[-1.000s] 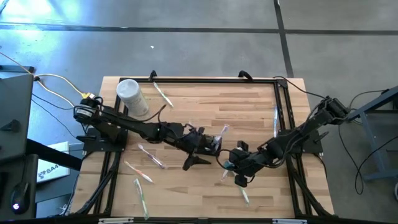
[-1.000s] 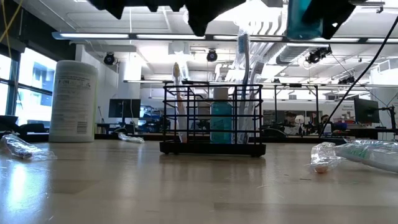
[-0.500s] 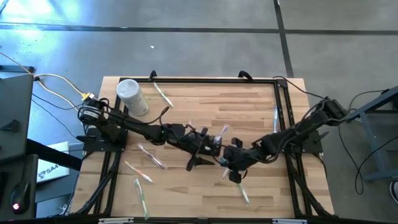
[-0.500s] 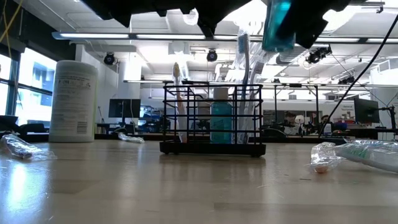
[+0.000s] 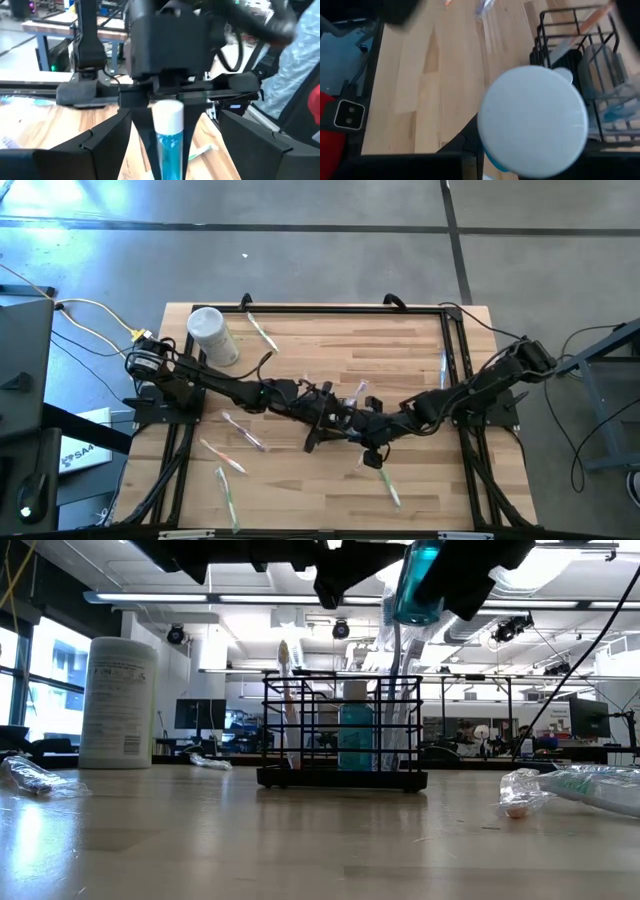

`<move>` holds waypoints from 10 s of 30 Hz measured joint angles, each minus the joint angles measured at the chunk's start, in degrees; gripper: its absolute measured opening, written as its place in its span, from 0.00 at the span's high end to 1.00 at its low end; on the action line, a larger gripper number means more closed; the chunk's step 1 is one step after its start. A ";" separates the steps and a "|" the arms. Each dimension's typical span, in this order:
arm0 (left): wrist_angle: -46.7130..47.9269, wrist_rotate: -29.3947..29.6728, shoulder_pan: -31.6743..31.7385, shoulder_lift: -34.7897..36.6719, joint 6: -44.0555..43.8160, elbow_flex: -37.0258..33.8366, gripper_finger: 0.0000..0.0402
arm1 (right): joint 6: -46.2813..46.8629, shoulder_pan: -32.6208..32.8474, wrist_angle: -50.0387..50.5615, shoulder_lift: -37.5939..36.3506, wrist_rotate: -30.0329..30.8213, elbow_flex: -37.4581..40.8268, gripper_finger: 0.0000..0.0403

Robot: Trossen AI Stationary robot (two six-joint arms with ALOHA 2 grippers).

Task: Pick & Place toothbrushing station
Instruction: Put the blue mouthwash bottle into the mesh organizer

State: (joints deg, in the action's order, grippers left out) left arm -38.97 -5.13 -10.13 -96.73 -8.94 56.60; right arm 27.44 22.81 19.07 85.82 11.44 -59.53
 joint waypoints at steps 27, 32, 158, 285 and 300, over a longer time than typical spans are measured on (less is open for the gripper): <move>9.62 1.79 0.00 -3.18 0.97 6.82 0.26 | -2.64 -2.24 -0.72 -0.13 -1.60 0.02 0.86; 9.43 5.07 -0.07 -3.18 0.97 6.82 0.26 | -2.66 -2.32 -0.74 -0.13 -0.90 0.02 0.86; -24.80 5.18 2.42 9.36 2.67 -22.84 0.78 | 18.76 6.20 30.36 -7.96 27.46 0.00 0.99; -7.41 -0.43 -0.07 8.34 12.14 -4.91 0.61 | -11.52 7.14 -11.87 -5.47 21.70 0.04 0.85; 38.21 0.12 -0.04 9.47 11.93 14.64 0.65 | -4.07 6.66 -5.89 -5.46 16.47 0.04 0.85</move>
State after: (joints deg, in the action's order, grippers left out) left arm -0.77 -5.01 -10.17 -87.26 2.99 71.24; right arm 23.36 29.47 13.18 80.36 27.90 -59.48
